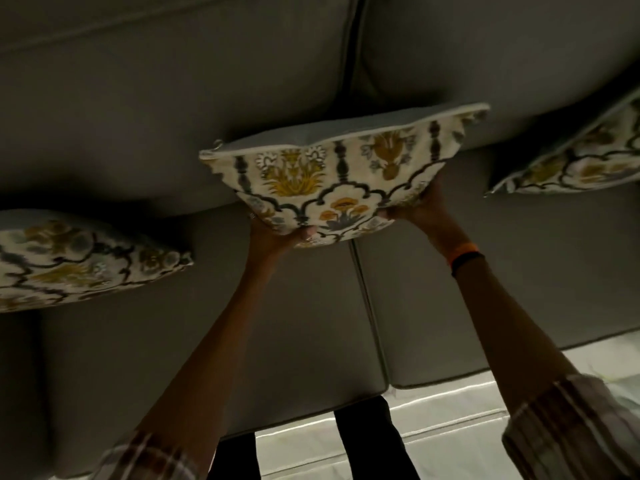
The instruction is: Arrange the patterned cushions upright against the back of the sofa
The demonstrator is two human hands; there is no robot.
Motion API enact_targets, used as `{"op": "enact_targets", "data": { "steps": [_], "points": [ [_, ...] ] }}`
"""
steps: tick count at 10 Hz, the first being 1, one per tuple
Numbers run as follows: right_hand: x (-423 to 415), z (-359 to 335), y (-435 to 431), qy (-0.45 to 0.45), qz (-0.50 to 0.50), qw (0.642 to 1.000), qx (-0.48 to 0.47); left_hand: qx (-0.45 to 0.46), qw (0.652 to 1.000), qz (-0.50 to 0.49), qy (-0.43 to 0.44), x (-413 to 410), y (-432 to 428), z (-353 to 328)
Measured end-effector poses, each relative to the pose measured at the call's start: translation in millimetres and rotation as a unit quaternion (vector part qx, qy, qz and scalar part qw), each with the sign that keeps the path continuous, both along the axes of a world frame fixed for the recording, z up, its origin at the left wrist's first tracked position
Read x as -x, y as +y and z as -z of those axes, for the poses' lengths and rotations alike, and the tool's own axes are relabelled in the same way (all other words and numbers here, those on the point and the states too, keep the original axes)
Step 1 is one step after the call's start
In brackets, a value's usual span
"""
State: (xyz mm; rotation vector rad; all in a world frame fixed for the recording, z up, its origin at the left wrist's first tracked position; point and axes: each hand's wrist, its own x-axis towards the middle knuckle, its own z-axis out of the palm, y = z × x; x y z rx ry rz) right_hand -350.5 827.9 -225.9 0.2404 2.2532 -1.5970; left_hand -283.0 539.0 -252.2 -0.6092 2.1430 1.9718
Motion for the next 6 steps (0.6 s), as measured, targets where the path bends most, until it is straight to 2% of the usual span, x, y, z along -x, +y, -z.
{"op": "enact_targets", "data": {
  "steps": [1,3,5,6],
  "points": [
    [5.4,-9.9,2.3,0.009,0.01,1.0,0.021,0.0,1.0,-0.011,0.022,-4.7,9.9,-5.8],
    [-8.2,-2.9,12.8,0.023,0.046,0.998,0.032,-0.009,1.0,0.008,-0.006,1.0,21.0,-4.2],
    [-17.8,9.7,4.9,0.049,0.08,0.995,-0.029,0.084,0.996,0.032,-0.013,-5.7,10.2,0.6],
    [-53.2,24.7,-16.1,0.034,0.131,0.987,-0.089,0.112,0.992,0.041,-0.035,-36.5,-0.3,-10.0]
  ]
}}
